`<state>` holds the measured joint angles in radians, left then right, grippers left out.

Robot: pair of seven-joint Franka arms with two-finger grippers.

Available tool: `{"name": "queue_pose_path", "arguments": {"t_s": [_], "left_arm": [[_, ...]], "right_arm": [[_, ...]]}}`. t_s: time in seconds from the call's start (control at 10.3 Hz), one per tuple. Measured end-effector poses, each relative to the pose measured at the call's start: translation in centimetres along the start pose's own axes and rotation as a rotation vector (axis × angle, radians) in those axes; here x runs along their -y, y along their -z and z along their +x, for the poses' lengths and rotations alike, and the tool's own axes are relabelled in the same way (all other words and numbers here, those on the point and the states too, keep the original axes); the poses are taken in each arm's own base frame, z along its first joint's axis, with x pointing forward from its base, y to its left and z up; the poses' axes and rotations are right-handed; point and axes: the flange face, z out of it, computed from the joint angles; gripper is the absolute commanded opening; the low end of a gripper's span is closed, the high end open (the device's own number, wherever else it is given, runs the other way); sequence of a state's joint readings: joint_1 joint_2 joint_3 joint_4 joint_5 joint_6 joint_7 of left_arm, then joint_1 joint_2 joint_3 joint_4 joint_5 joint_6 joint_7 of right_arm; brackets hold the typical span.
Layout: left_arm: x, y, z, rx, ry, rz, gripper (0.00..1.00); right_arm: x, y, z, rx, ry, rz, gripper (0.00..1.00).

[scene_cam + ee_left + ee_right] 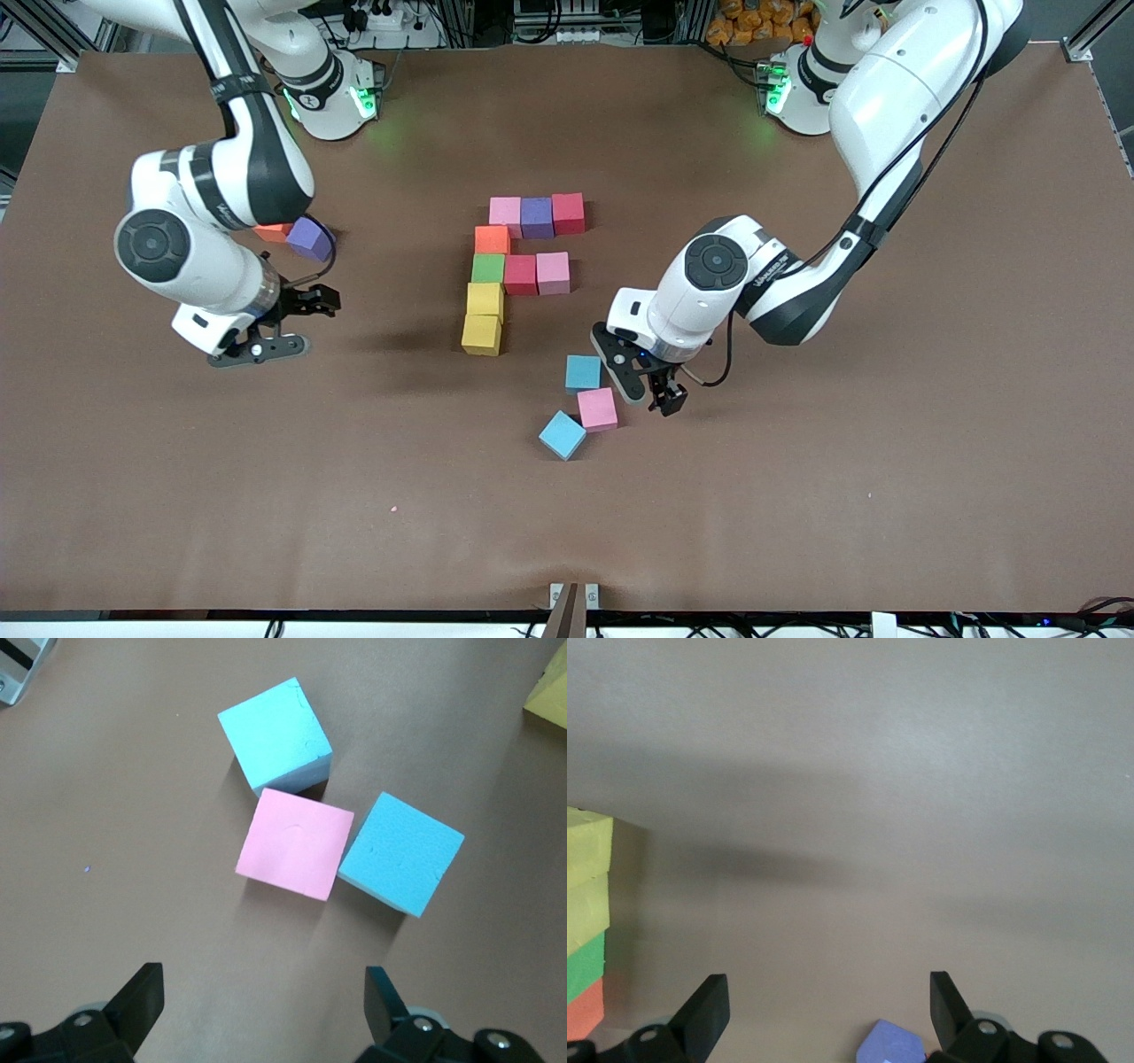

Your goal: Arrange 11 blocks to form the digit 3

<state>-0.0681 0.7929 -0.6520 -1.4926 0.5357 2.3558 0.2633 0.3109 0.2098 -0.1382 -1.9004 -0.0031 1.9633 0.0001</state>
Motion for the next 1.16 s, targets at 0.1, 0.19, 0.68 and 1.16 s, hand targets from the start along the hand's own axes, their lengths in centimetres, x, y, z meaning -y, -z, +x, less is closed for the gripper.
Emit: {"name": "queue_pose_path", "arguments": {"t_s": [0.1,0.19,0.68,1.16], "left_arm": [[-0.4,-0.5,0.1,-0.004,-0.002,-0.005,1.0],[-0.9,-0.9,0.3,-0.003,0.003,-0.012,1.0],[-4.3,-2.1,1.9,-0.001,-0.067,-0.028,1.0],[-10.0,-3.3,4.7,-0.038,-0.376,-0.056,1.0]], "right_arm": [[-0.8,-0.1,-0.1,0.001,-0.007,0.002,1.0],[-1.5,-0.2,-0.1,0.003,-0.015,0.003,1.0],[-6.3,0.5,-1.0,0.013,-0.01,0.019,1.0],[-8.9,4.2,-3.6,0.013,-0.008,0.039,1.0]]}}
